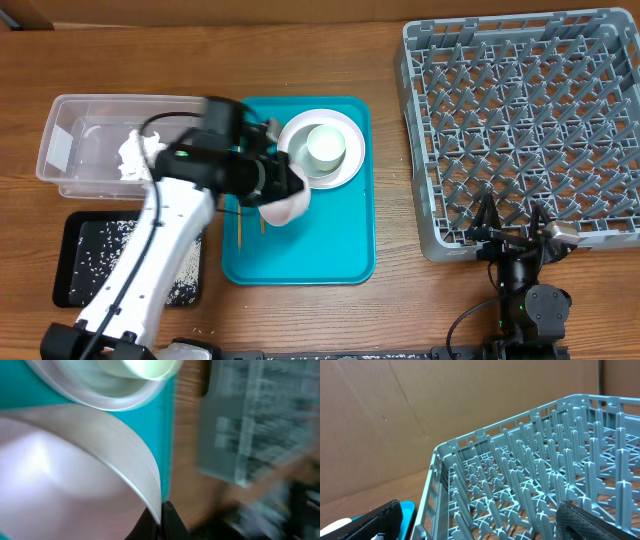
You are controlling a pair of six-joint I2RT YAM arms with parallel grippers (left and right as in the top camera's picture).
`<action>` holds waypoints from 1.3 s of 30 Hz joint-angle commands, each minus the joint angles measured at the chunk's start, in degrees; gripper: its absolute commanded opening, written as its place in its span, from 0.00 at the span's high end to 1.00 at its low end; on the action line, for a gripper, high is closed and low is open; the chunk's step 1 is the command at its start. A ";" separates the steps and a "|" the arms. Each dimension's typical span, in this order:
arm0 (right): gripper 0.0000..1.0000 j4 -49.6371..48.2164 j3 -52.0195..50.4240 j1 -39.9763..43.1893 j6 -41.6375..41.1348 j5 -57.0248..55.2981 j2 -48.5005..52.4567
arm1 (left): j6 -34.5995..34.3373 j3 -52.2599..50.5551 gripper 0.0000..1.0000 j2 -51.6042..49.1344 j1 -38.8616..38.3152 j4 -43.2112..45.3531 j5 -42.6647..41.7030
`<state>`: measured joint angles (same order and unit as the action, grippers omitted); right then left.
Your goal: Sort waste into correct bins and load items into the dishwasher
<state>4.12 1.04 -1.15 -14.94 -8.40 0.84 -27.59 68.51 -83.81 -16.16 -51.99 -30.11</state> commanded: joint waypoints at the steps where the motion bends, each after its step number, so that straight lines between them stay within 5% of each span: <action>1: 0.00 -0.24 -0.59 0.15 0.39 -0.55 -0.66 | -9.46 1.07 0.96 0.57 -10.99 0.57 23.15; 4: 0.00 -0.24 -0.59 0.15 0.37 -0.55 -0.66 | -13.40 1.07 0.96 -0.04 -20.04 -0.02 34.14; 9: 0.00 -0.24 -0.59 0.15 0.37 -0.55 -0.66 | -16.35 1.05 0.96 -5.22 -27.87 -0.15 36.52; 18: 0.00 -0.24 -0.59 0.15 0.37 -0.57 -0.66 | -16.13 1.05 0.96 -14.34 -28.04 0.42 38.25; 19: 0.00 -0.24 -0.57 0.15 0.37 -0.55 -0.66 | -16.13 1.05 0.94 -14.99 -28.06 0.39 38.10; 25: 0.00 -0.24 -0.59 0.15 0.37 -0.55 -0.66 | -14.58 1.09 0.37 -15.30 -27.87 0.17 37.51; 32: 0.00 -0.24 -0.57 0.15 0.39 -0.55 -0.66 | -8.24 10.19 0.43 -13.84 -22.75 -7.43 32.09; 39: 0.00 -0.39 -0.59 0.15 0.11 -0.55 -0.66 | 0.98 23.02 0.42 -7.78 -8.66 -14.91 27.41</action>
<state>4.14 1.04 -1.15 -14.92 -8.38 0.84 -33.56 86.91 -96.47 -30.68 -65.65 0.64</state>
